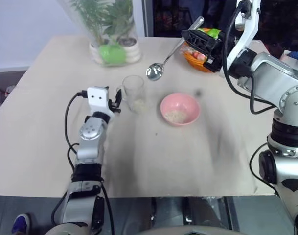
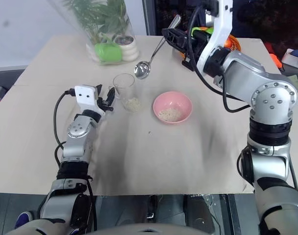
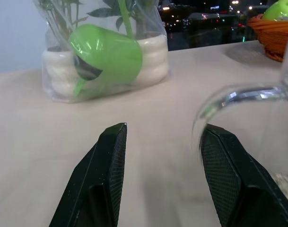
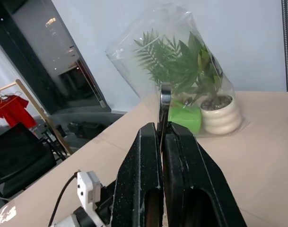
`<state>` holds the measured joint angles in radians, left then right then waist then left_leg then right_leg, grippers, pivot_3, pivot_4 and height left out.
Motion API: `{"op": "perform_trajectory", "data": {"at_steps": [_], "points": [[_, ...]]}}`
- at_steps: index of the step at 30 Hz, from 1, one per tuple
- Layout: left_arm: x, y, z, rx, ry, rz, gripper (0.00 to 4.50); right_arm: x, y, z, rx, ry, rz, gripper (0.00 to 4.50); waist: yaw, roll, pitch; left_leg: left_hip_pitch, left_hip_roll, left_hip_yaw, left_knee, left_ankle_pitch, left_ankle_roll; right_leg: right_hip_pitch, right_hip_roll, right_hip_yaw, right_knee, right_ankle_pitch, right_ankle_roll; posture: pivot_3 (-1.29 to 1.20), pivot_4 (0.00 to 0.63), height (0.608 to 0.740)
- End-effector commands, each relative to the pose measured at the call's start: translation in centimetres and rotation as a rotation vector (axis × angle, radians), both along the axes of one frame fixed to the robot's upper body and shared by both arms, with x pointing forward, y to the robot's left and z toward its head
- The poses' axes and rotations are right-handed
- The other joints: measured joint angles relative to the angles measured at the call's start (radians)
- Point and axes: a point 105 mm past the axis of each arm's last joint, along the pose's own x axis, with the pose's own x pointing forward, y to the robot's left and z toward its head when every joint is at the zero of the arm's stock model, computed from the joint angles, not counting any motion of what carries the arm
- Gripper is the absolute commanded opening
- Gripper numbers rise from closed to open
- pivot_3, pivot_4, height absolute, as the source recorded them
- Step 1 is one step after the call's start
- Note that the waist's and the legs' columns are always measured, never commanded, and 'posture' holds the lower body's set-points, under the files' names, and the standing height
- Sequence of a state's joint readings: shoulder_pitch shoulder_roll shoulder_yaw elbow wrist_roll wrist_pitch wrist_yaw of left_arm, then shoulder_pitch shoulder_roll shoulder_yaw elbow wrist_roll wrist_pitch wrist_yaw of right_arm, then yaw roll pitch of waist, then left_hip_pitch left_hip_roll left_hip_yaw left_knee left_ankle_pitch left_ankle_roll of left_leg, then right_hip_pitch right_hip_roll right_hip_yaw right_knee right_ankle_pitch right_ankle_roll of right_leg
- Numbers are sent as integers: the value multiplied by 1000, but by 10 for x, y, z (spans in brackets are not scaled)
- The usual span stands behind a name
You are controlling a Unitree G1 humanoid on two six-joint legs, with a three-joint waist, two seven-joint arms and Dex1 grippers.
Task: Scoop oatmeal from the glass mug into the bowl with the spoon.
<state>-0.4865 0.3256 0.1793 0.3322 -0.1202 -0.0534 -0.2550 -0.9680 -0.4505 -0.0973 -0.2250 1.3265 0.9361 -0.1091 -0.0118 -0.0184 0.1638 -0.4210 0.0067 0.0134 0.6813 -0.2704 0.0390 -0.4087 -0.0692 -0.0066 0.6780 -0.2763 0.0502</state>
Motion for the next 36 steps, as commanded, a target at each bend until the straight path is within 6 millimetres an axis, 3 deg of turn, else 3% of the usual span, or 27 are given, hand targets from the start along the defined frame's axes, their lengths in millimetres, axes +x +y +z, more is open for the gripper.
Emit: {"op": "perform_trajectory", "data": {"at_steps": [1,3,4,8,15,18,28,31,36], "points": [[1,-3,11,23,-35,-18,1245,-7,-5,17,34,-62,-7,0,0,0,0,0,0,0,0,0,0,0,0,0,0,0,0,0,150,740],[1,-6,12,24,-39,-24,324,-6,-5,16,31,-62,-11,0,-1,0,0,0,0,0,0,0,0,0,0,0,0,0,0,0,150,740],[2,-6,12,25,-40,-25,123,-6,-4,16,29,-62,-12,0,0,0,0,0,0,0,0,0,0,0,0,0,0,0,0,0,150,740],[3,-8,20,33,-67,-10,123,-5,-2,17,9,-75,-21,0,-1,0,0,0,0,0,0,0,0,0,0,0,0,0,0,0,150,740],[4,-22,59,139,-227,-16,123,-2,19,34,-58,-187,-20,0,-2,0,0,-2,0,1,0,0,-1,-3,1,1,1,0,0,0,150,740],[4,-31,71,174,-282,-34,123,1,29,33,-118,-225,-20,0,0,0,0,-2,0,1,0,1,-2,-3,1,0,0,0,0,0,150,740],[-6,-62,98,241,-422,-123,123,18,53,10,-408,-414,-127,0,-2,0,0,-10,-1,0,2,1,-2,-9,0,-1,0,0,0,0,150,740],[-5,-73,103,270,-454,-146,123,22,71,-15,-493,-440,-103,0,-2,0,0,-9,-1,0,3,1,-2,-9,1,-1,0,0,0,0,150,740],[-3,-81,104,291,-471,-162,123,23,65,-25,-426,-357,-57,0,-1,0,0,-10,-2,-2,3,1,-2,-8,1,-2,0,0,0,0,150,740]]}}
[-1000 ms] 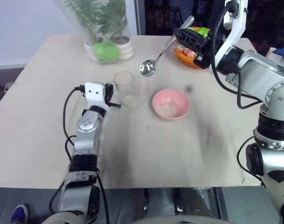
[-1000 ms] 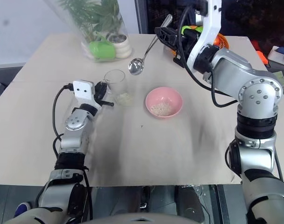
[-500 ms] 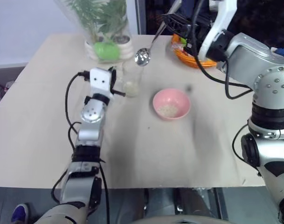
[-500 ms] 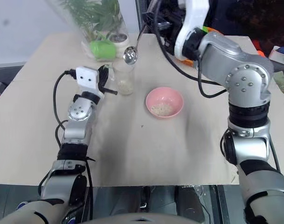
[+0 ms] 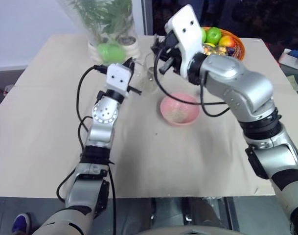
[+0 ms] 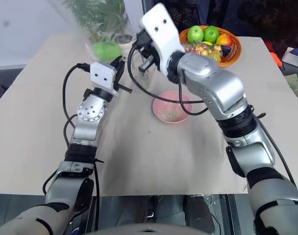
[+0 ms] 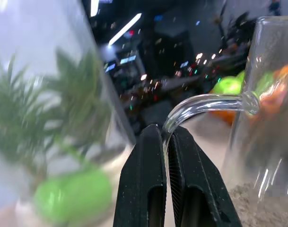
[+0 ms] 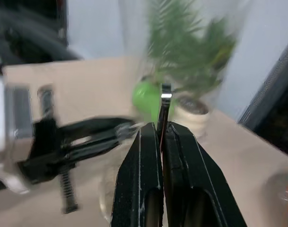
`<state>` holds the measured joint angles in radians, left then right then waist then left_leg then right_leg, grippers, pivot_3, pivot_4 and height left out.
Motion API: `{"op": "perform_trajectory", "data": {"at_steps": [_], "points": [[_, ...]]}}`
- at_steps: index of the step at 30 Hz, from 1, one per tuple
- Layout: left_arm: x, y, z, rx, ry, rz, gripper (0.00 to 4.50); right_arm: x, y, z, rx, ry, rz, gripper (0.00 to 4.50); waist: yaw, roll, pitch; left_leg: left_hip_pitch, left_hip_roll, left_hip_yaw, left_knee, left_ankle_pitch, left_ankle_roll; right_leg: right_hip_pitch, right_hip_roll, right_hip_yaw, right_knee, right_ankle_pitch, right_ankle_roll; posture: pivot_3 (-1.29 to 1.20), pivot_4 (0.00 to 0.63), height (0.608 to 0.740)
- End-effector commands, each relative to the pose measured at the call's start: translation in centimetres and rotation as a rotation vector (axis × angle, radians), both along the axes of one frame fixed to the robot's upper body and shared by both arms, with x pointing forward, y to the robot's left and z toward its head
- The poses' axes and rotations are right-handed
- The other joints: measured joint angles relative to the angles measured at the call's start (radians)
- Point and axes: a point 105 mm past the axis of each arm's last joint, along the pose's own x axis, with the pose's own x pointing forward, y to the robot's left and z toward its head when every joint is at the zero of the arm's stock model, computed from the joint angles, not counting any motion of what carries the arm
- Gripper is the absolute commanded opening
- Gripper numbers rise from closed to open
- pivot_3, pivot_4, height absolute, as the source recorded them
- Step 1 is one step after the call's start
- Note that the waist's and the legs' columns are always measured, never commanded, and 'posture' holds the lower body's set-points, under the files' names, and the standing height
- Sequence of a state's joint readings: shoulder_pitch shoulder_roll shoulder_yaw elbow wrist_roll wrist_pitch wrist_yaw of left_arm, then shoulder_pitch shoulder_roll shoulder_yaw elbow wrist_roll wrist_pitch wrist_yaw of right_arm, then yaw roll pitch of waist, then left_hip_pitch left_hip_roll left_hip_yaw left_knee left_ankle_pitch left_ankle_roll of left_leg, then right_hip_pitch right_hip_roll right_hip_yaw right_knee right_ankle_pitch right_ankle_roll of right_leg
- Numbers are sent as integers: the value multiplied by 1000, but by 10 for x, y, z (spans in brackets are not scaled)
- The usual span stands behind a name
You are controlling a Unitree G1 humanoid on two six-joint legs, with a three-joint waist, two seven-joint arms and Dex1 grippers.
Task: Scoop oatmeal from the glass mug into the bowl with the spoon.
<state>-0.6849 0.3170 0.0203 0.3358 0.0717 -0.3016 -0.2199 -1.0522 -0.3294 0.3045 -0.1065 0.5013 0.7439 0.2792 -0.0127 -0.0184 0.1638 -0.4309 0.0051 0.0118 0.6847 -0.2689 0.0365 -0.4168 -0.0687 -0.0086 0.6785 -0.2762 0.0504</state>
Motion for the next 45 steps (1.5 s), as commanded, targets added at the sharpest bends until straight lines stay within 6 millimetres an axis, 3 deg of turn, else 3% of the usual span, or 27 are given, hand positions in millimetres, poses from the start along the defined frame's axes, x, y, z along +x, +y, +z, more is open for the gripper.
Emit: {"op": "perform_trajectory", "data": {"at_steps": [1,5,15,19,24,29,33,41,45], "points": [[-5,-5,18,11,-86,-15,123,-3,-7,15,69,-11,14,0,-1,0,0,0,0,0,0,0,0,0,0,0,0,0,0,0,150,740],[-2,-5,14,9,-74,-17,123,1,-14,14,145,74,15,0,-1,0,0,0,0,-1,0,0,0,0,1,0,0,0,0,0,150,740],[10,-3,3,21,-38,-11,123,23,-67,31,473,366,-47,0,-1,0,0,0,0,0,0,0,0,0,0,0,0,0,0,0,150,740],[14,-7,2,22,-37,-18,123,10,-73,30,608,428,-70,0,-3,0,0,0,0,0,0,0,0,0,0,0,1,0,0,0,150,740],[16,-11,1,33,-39,-30,123,9,-85,34,715,480,-103,0,-3,0,0,0,0,0,0,0,0,0,0,0,1,0,0,0,150,740],[20,-13,5,41,-45,-35,123,-10,-68,35,471,275,-141,0,-4,0,0,0,-1,0,0,0,0,0,0,0,1,0,0,0,150,740],[21,-19,17,7,-60,-55,123,-6,-54,25,260,115,-161,0,-8,0,0,0,-3,0,0,0,0,0,1,0,0,0,0,0,150,740],[18,-25,24,2,-85,-68,123,0,-35,2,3,-128,-182,0,-9,0,0,0,-2,0,0,0,0,0,1,0,1,0,0,0,150,740],[15,-32,27,3,-103,-82,123,-3,-19,-14,6,-65,-117,0,-8,0,0,0,-2,0,1,0,0,0,1,0,1,0,0,0,150,740]]}}
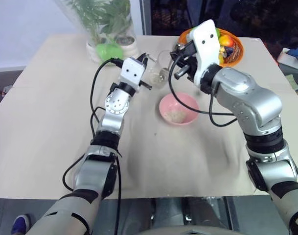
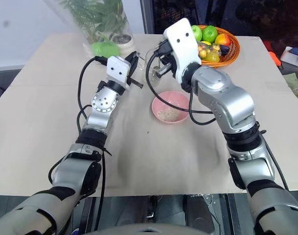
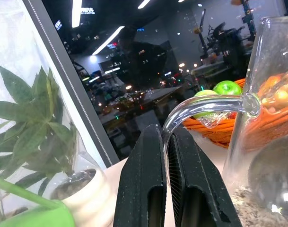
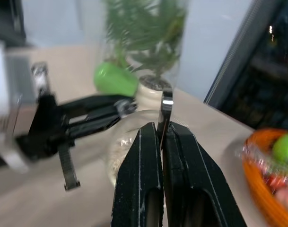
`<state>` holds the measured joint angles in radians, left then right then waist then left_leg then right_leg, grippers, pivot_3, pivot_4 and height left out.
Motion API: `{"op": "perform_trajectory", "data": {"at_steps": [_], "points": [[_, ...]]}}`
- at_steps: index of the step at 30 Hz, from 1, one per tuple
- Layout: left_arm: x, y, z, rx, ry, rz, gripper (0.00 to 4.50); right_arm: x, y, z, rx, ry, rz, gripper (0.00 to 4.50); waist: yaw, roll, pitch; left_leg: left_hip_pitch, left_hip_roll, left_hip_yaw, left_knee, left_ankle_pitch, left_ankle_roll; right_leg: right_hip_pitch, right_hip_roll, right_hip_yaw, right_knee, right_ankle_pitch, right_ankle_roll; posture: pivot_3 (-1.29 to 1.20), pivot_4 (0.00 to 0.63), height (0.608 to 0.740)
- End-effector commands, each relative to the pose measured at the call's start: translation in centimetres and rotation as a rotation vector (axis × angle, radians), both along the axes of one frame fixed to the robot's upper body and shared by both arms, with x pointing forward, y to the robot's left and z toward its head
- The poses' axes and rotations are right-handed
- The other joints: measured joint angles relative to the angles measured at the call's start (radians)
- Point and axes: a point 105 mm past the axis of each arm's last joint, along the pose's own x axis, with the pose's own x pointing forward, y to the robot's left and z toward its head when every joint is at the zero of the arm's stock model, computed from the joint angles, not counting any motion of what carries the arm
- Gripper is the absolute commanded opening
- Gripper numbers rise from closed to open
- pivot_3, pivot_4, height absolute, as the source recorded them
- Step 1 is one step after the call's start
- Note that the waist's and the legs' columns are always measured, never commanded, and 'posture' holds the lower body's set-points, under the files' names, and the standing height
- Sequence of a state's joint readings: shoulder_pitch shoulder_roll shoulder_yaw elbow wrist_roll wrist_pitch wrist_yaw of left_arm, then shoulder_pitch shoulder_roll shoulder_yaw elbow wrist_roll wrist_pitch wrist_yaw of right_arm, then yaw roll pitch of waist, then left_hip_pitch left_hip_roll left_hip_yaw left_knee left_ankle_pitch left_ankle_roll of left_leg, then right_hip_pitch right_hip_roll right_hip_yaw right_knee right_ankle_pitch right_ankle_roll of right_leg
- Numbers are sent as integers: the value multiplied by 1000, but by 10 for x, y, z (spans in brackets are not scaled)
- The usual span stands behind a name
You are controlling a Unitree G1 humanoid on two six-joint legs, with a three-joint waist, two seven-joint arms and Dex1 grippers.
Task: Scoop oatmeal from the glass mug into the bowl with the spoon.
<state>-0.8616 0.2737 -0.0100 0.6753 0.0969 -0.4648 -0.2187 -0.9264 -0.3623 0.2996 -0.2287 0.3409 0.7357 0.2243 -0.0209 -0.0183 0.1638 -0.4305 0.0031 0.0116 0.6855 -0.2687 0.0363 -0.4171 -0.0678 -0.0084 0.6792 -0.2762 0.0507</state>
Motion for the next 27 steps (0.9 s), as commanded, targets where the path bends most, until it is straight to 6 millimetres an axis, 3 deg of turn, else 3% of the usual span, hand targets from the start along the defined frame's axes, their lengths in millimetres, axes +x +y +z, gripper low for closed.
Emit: {"op": "perform_trajectory", "data": {"at_steps": [1,6,12,17,27], "points": [[-12,-10,30,-13,-119,-31,123,-6,10,0,99,77,69,0,0,0,0,0,0,0,0,0,0,0,0,0,0,0,0,0,150,740],[-12,-6,24,0,-112,-20,123,-3,-1,18,342,265,98,0,5,0,0,0,1,0,1,0,0,0,0,0,0,0,0,0,150,740],[-11,-6,13,44,-100,-14,123,5,-27,37,549,398,76,0,6,0,0,0,0,-1,0,0,0,1,0,-1,0,0,0,0,150,740],[-9,-10,12,69,-97,-19,123,15,-53,41,720,490,22,0,5,0,0,0,0,-1,0,0,0,1,0,-1,1,0,0,0,150,740],[-2,-17,11,124,-78,-35,123,17,-96,38,962,568,-69,0,4,0,0,0,0,0,0,0,0,0,0,0,1,0,0,0,150,740]]}}
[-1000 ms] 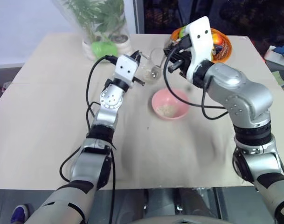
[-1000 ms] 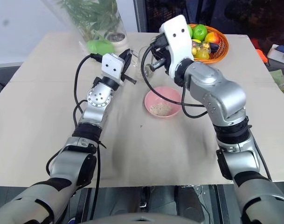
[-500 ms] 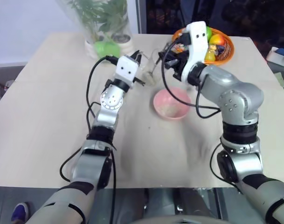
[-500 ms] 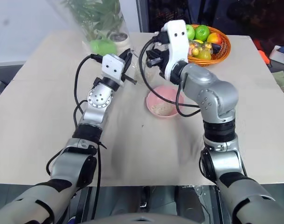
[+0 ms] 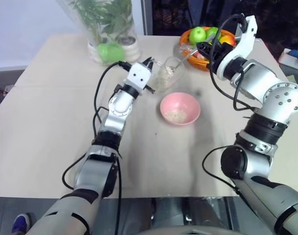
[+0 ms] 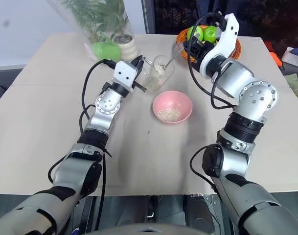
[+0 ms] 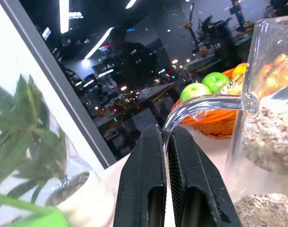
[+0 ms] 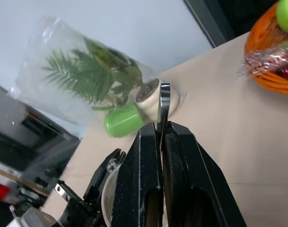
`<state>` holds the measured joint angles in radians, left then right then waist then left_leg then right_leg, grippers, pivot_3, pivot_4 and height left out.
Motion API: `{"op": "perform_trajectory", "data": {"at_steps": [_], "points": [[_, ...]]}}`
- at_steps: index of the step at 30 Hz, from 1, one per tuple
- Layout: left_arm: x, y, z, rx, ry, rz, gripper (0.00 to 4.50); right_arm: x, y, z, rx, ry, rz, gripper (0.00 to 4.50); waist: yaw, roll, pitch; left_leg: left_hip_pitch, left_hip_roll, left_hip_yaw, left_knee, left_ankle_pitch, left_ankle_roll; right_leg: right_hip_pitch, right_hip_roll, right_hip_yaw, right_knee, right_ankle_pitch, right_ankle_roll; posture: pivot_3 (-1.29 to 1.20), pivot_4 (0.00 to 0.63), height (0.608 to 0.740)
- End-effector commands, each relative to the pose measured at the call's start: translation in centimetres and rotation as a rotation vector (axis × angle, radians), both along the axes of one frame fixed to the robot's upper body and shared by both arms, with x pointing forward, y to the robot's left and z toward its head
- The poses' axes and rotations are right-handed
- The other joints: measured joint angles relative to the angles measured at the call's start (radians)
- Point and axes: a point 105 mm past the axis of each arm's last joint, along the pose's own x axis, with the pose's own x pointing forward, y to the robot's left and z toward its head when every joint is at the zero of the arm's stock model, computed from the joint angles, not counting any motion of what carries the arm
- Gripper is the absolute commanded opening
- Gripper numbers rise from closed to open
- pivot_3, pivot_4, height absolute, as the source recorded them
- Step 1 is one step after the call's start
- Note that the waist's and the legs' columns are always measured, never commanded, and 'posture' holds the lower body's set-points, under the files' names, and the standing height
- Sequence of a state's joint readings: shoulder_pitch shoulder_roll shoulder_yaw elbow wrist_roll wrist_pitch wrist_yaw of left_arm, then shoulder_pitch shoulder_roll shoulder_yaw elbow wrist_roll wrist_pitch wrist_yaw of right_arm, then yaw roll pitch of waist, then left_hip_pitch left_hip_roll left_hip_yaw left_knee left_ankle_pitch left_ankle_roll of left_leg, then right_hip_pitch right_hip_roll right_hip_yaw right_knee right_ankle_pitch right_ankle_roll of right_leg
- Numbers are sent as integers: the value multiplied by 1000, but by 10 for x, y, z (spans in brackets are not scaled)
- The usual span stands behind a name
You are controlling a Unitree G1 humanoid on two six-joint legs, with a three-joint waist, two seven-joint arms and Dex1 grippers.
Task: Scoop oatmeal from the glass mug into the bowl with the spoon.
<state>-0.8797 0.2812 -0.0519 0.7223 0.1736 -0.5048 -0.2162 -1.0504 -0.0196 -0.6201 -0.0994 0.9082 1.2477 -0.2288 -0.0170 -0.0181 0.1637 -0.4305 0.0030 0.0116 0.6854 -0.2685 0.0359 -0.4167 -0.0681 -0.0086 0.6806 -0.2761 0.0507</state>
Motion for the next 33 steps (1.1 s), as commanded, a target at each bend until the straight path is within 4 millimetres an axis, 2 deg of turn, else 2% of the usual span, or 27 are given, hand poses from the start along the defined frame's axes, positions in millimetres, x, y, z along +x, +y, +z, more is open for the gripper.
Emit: {"op": "perform_trajectory", "data": {"at_steps": [1,5,8,17,25,33], "points": [[-2,-6,18,17,-65,-25,123,-9,-13,18,55,-46,-34,0,-1,0,0,0,0,0,0,0,0,0,0,0,0,0,0,0,150,740],[-1,-11,17,45,-61,-33,123,-11,-21,15,30,-45,-67,0,-1,0,0,0,0,0,0,0,0,0,0,0,0,0,0,0,150,740],[0,-11,16,43,-55,-36,123,-14,-20,14,9,-59,-64,0,-2,0,0,0,0,1,0,0,0,0,0,0,0,0,0,0,150,740],[1,-9,8,61,-24,-34,123,-23,-31,14,163,-49,-57,0,-4,0,0,0,1,1,0,0,0,0,0,1,0,0,0,0,150,740],[0,-12,9,73,-23,-50,123,-32,-35,4,202,-23,-60,0,-4,0,0,0,1,1,0,0,0,0,0,1,0,0,0,0,150,740],[-2,-12,9,79,-29,-66,123,-42,-47,-5,220,-4,-94,0,-3,0,0,0,1,1,0,0,0,0,0,1,-1,0,0,0,150,740]]}}
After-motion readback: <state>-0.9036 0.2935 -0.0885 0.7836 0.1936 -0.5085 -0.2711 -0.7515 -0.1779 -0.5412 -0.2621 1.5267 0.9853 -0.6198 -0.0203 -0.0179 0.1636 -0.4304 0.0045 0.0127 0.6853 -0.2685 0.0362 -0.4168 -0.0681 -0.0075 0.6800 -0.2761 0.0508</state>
